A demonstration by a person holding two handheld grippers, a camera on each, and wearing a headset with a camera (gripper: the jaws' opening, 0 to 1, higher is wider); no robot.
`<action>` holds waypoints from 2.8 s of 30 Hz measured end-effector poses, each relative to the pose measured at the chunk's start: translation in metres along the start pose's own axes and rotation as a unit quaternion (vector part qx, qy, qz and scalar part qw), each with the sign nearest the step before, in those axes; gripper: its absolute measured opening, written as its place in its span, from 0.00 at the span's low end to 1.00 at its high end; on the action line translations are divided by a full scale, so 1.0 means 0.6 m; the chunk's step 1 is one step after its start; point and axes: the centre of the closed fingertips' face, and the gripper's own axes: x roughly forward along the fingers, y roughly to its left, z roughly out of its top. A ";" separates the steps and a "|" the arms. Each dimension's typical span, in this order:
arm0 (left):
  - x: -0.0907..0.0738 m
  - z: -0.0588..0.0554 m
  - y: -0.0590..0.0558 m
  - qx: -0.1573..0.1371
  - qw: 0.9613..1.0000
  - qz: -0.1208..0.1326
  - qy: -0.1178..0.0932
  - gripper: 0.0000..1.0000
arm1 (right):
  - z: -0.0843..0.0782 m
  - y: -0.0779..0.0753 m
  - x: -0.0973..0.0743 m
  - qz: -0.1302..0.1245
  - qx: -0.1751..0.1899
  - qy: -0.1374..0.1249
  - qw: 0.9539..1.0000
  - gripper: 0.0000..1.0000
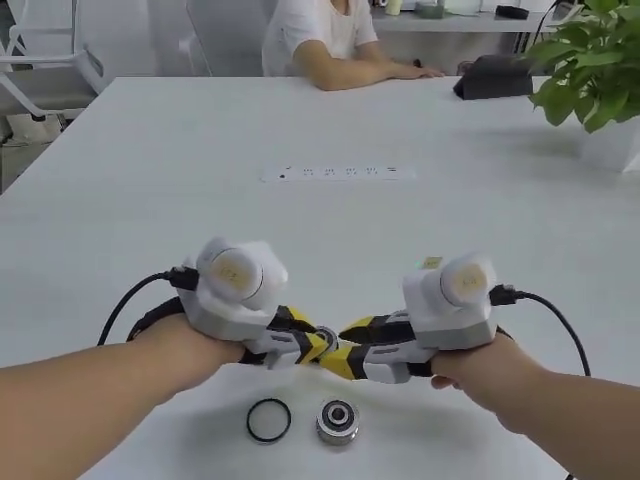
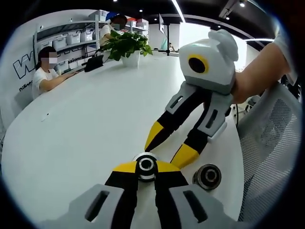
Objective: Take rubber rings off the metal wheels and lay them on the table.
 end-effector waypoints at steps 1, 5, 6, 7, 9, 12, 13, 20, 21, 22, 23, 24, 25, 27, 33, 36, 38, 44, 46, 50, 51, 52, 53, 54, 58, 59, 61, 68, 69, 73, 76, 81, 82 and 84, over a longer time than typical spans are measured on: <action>0.000 0.000 0.000 -0.002 1.000 0.001 0.000 0.07 | -0.002 -0.002 0.002 -0.005 -0.005 0.006 1.000 0.27; 0.000 0.000 0.000 -0.003 1.000 0.005 0.001 0.07 | -0.004 -0.004 0.005 -0.008 -0.010 0.010 1.000 0.24; 0.000 0.000 0.000 -0.006 1.000 0.005 0.001 0.07 | -0.004 -0.004 0.005 -0.009 -0.010 0.009 1.000 0.24; 0.000 0.000 0.000 -0.007 1.000 0.005 0.001 0.07 | -0.004 -0.002 0.005 -0.007 -0.009 0.010 1.000 0.23; 0.000 0.000 0.000 -0.008 1.000 0.005 -0.001 0.07 | -0.005 -0.002 0.003 -0.009 -0.009 0.011 1.000 0.22; 0.000 0.000 0.000 -0.011 1.000 0.007 -0.004 0.07 | -0.009 -0.001 -0.001 -0.009 -0.011 0.014 1.000 0.19; 0.000 0.000 0.000 -0.011 1.000 0.007 -0.005 0.07 | -0.010 -0.002 -0.002 -0.010 -0.010 0.014 1.000 0.18; 0.000 0.000 0.001 -0.014 1.000 0.013 -0.004 0.07 | -0.013 -0.002 -0.006 -0.009 -0.005 0.017 1.000 0.12; 0.000 0.000 0.001 -0.014 1.000 0.013 -0.004 0.07 | -0.014 -0.002 -0.007 -0.009 -0.005 0.018 1.000 0.09; 0.000 0.000 0.000 -0.015 1.000 0.013 -0.004 0.07 | -0.017 -0.004 -0.009 -0.011 -0.007 0.023 1.000 0.04; 0.000 0.000 -0.001 -0.015 1.000 0.013 -0.004 0.07 | -0.017 -0.006 -0.011 -0.012 -0.006 0.021 1.000 0.03; 0.000 0.000 -0.001 -0.015 1.000 0.013 -0.005 0.07 | -0.017 -0.005 -0.010 -0.010 0.002 0.020 1.000 0.03; 0.000 0.000 -0.001 -0.015 1.000 0.014 -0.005 0.07 | -0.017 -0.004 -0.010 -0.010 0.001 0.020 1.000 0.03; -0.001 0.000 -0.002 -0.014 1.000 0.015 -0.004 0.07 | -0.018 -0.005 -0.009 -0.011 -0.001 0.022 1.000 0.02; 0.000 0.000 -0.001 -0.012 1.000 0.017 -0.005 0.07 | -0.018 -0.009 -0.015 -0.011 0.040 0.014 0.999 0.00; 0.000 0.000 -0.001 -0.010 1.000 0.017 -0.003 0.07 | -0.012 -0.014 -0.019 -0.010 0.071 0.000 0.997 0.00; 0.000 0.000 -0.001 -0.010 1.000 0.017 -0.001 0.07 | -0.014 -0.015 -0.021 -0.007 0.080 0.001 0.997 0.00; 0.001 0.000 -0.002 -0.013 1.000 0.022 0.000 0.07 | -0.010 -0.017 -0.021 -0.009 0.118 -0.011 0.993 0.00; 0.000 -0.001 -0.003 -0.015 1.000 0.023 0.000 0.07 | -0.005 -0.019 -0.022 -0.010 0.140 -0.023 0.990 0.00; -0.002 -0.002 -0.007 -0.015 1.000 0.024 0.000 0.07 | -0.001 -0.022 -0.023 -0.013 0.171 -0.036 0.985 0.00; -0.001 -0.002 -0.007 -0.014 1.000 0.025 0.000 0.07 | 0.002 -0.021 -0.023 -0.011 0.178 -0.042 0.983 0.00; -0.001 -0.002 -0.007 -0.012 1.000 0.027 0.002 0.07 | 0.000 -0.020 -0.023 -0.009 0.193 -0.040 0.980 0.00; -0.001 -0.002 -0.007 -0.011 1.000 0.028 0.003 0.07 | 0.003 -0.021 -0.024 -0.005 0.193 -0.046 0.980 0.00; -0.001 -0.002 -0.008 -0.010 1.000 0.028 0.003 0.07 | 0.005 -0.019 -0.024 -0.002 0.192 -0.049 0.980 0.00; -0.001 -0.002 -0.007 -0.008 1.000 0.028 0.006 0.07 | 0.009 -0.013 -0.025 0.002 0.190 -0.054 0.980 0.00; -0.001 -0.002 -0.007 -0.007 1.000 0.028 0.006 0.07 | 0.010 -0.011 -0.025 0.005 0.193 -0.055 0.980 0.00; -0.001 -0.002 -0.007 -0.006 1.000 0.029 0.007 0.07 | 0.012 -0.009 -0.024 0.008 0.197 -0.057 0.979 0.00; -0.001 -0.003 -0.007 -0.005 0.999 0.030 0.010 0.07 | 0.042 0.009 -0.020 0.039 0.220 -0.101 0.969 0.00; 0.000 -0.003 -0.007 -0.004 1.000 0.029 0.009 0.07 | 0.027 0.008 -0.023 0.034 0.210 -0.078 0.974 0.00; 0.000 -0.003 -0.006 -0.004 1.000 0.029 0.008 0.07 | 0.025 0.007 -0.025 0.042 0.235 -0.086 0.967 0.00; 0.000 -0.003 -0.006 -0.005 1.000 0.030 0.006 0.07 | 0.024 0.007 -0.031 0.055 0.256 -0.092 0.961 0.00; 0.000 -0.002 -0.006 -0.006 1.000 0.028 0.004 0.07 | 0.026 0.015 -0.036 0.074 0.264 -0.093 0.957 0.00; 0.000 -0.002 -0.006 -0.006 1.000 0.028 0.004 0.07 | 0.026 0.016 -0.036 0.075 0.265 -0.095 0.957 0.00; 0.000 -0.002 -0.008 -0.006 1.000 0.025 0.005 0.07 | 0.026 0.018 -0.038 0.082 0.273 -0.098 0.953 0.00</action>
